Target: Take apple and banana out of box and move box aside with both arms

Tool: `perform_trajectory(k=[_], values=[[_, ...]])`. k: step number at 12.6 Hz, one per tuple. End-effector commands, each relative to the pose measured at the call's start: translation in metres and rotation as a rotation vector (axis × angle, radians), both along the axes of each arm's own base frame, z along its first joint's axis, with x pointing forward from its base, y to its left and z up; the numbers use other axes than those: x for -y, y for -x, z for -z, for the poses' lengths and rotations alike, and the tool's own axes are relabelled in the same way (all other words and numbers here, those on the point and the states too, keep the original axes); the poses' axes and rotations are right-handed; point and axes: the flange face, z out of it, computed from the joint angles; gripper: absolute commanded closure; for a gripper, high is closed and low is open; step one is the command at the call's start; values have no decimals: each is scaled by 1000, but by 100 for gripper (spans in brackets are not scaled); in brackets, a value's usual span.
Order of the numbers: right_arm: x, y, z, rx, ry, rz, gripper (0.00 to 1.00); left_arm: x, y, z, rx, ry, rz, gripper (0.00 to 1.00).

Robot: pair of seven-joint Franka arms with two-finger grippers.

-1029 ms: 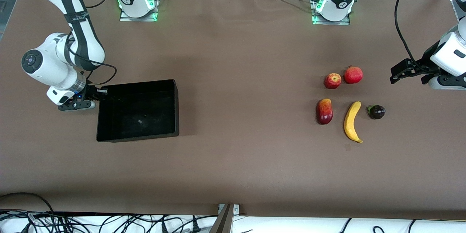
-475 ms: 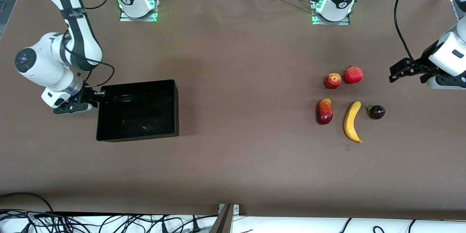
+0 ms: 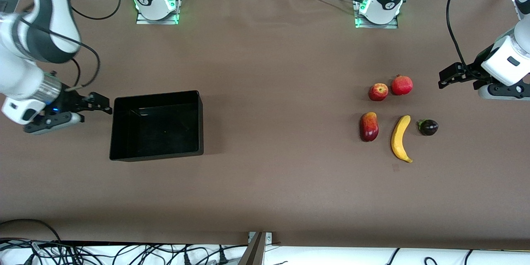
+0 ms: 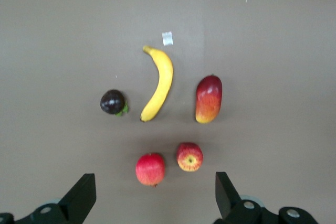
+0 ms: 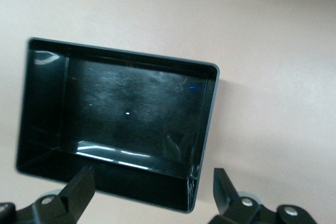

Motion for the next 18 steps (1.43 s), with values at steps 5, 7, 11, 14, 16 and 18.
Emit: perform_trajectory(k=[5,7,11,14,16,18], values=[[5,54,-105,-75,12,34,0,-3,6,-5,-31,-11,8,0],[-2,71,-126,-85,16,48,0,-4,3,-2,-32,-11,5,0],[-36,94,-141,-71,43,70,0,-9,3,-1,-36,-13,-3,0],[-70,96,-142,-65,78,81,0,-19,7,-9,-28,-14,-18,0],[-73,93,-139,-65,85,77,0,-13,2,-20,-1,-19,-12,0],[-66,91,-140,-60,89,81,0,-5,-4,-23,9,-20,-8,0]])
